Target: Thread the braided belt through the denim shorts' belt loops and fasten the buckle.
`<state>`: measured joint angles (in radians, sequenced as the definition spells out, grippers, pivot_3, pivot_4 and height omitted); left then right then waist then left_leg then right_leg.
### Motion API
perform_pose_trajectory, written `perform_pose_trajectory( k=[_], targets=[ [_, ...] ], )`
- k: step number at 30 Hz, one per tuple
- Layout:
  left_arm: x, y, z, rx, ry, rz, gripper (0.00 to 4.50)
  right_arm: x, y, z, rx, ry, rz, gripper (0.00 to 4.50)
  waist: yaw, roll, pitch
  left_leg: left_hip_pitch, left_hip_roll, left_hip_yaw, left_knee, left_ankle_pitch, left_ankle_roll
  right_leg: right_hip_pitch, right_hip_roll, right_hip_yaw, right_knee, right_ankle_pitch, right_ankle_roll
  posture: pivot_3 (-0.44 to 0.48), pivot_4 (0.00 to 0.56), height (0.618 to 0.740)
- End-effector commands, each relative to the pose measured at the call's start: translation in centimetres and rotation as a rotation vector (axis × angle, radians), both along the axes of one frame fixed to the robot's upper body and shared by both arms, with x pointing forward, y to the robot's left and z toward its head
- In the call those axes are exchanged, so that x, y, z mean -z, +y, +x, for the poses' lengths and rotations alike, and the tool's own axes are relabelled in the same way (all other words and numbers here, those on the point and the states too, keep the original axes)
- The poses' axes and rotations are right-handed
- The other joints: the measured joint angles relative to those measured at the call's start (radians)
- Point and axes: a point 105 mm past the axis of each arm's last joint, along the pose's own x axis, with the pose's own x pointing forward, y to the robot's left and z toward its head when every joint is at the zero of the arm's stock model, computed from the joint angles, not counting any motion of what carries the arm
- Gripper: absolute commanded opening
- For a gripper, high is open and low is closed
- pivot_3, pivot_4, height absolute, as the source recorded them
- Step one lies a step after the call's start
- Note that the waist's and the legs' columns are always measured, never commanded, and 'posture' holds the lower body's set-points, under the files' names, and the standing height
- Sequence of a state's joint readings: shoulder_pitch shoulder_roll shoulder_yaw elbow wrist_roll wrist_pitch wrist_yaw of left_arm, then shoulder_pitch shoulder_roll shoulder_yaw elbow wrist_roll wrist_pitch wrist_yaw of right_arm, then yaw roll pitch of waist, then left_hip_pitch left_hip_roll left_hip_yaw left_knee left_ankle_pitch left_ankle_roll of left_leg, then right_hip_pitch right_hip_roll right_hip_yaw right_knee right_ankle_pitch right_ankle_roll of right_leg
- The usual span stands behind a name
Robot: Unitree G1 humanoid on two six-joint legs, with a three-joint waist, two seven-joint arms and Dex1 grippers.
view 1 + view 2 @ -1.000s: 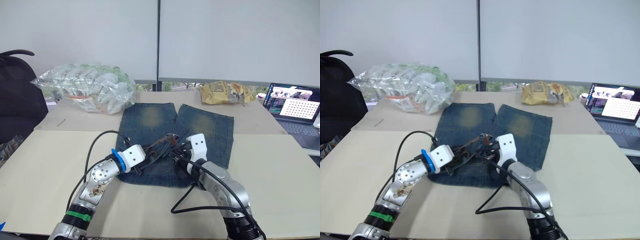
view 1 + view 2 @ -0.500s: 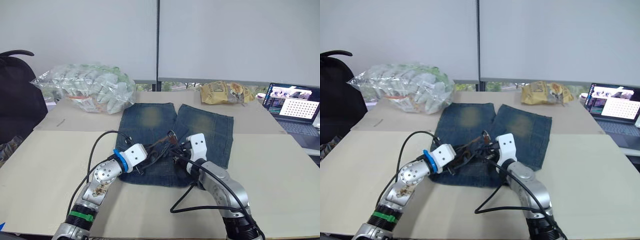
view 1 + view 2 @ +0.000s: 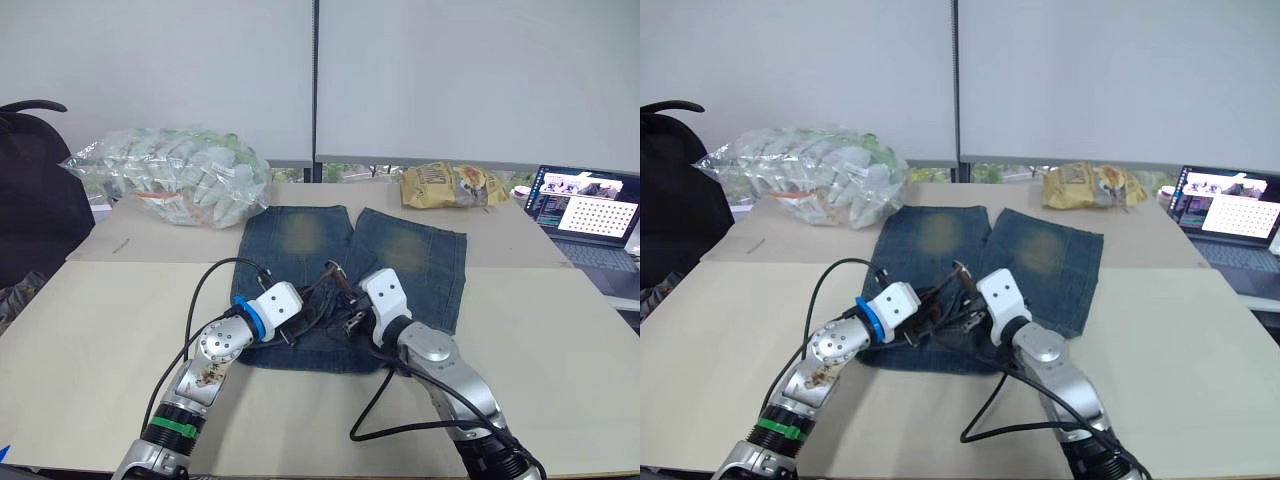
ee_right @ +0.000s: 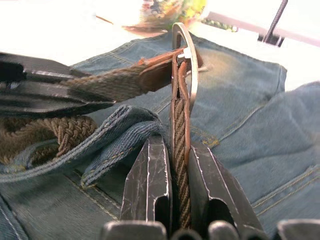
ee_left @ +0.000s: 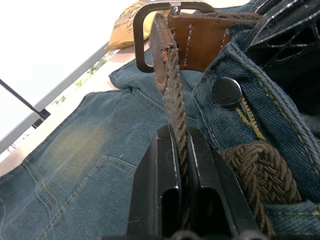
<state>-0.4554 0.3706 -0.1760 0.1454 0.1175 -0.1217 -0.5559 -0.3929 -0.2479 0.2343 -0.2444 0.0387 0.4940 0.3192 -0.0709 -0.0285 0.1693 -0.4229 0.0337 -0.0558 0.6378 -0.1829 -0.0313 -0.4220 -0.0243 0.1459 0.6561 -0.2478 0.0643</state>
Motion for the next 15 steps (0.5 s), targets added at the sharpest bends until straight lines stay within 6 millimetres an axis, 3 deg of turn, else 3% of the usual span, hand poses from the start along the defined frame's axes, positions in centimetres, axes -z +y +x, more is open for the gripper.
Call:
perform_pose_trajectory(
  k=[1, 6, 15],
  targets=[
    [-0.7, -0.3, 0.0, -0.009, -0.022, -0.007, 0.00, -2.0, 0.6, -0.4, -0.028, -0.130, -0.016, 0.06, 0.000, 0.000, 0.000, 0.000, 0.000, 0.000, 0.000, 0.000, 0.000, 0.000, 0.000, 0.000, 0.000, 0.000, 0.000, 0.000, 0.150, 0.740],
    [-0.8, -0.4, 0.0, -0.005, -0.025, -0.014, 0.00, -1.2, 0.6, -0.5, -0.059, -0.196, -0.162, 0.06, 0.001, 0.000, 0.000, 0.000, 0.000, 0.000, 0.000, 0.000, 0.000, 0.000, 0.000, 0.000, 0.000, 0.000, 0.000, 0.000, 0.150, 0.740],
    [-0.8, -2.4, -1.2, 0.071, -0.045, -0.032, 0.00, 0.6, 2.4, -2.1, -0.270, -0.324, -0.435, 0.06, -0.001, 0.000, 0.000, 0.000, 0.000, 0.000, 0.000, 0.000, 0.000, 0.000, 0.000, 0.000, 0.000, 0.000, 0.000, 0.000, 0.150, 0.740]
  ],
)
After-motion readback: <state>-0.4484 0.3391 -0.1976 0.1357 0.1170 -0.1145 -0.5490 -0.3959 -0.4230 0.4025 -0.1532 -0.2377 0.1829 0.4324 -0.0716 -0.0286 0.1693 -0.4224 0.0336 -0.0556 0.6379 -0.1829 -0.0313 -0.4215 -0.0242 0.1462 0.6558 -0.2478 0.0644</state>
